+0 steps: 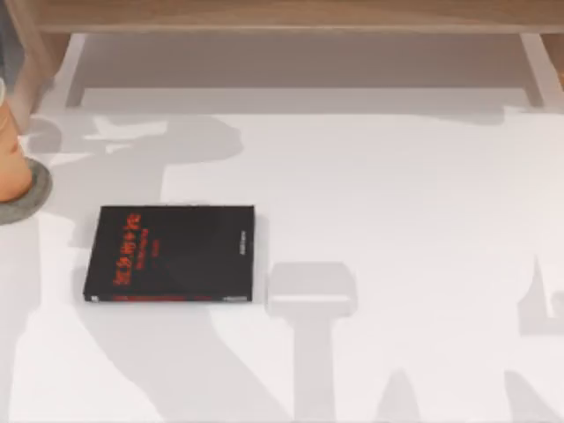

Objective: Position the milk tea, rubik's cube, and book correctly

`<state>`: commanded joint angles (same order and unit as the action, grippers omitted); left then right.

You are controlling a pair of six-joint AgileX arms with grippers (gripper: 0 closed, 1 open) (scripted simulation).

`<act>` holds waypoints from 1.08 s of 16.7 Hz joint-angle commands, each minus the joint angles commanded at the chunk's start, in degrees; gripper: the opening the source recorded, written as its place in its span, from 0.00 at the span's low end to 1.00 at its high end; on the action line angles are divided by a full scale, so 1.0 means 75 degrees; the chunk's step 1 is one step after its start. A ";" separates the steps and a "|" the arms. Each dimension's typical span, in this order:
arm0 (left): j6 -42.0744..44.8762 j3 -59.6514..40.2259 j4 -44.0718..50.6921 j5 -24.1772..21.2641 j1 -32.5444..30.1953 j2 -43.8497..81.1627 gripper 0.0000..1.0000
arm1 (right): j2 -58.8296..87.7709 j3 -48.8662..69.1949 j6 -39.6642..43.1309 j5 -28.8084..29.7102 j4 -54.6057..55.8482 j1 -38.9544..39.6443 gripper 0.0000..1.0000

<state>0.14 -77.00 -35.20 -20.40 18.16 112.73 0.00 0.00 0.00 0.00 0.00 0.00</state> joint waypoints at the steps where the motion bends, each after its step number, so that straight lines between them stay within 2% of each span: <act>1: 0.0000 0.0038 0.0016 0.0010 -0.0043 -0.0021 1.00 | 0.0000 0.0000 0.0000 0.0000 0.0000 0.0000 1.00; 8: -0.0003 -0.0025 -0.0324 -0.0242 0.0243 0.0350 1.00 | 0.0000 0.0000 0.0000 0.0000 0.0000 0.0000 1.00; 14: -0.0009 -0.1078 0.0315 0.0133 -0.0142 0.0765 1.00 | 0.0000 0.0000 0.0000 0.0000 0.0000 0.0000 1.00; 18: -0.0007 -0.1140 0.0363 0.0165 -0.0176 0.0773 1.00 | 0.0000 0.0000 0.0000 0.0000 0.0000 0.0000 1.00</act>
<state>0.09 -85.54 -32.48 -19.17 16.84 118.53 0.00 0.00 0.00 0.00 0.00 0.00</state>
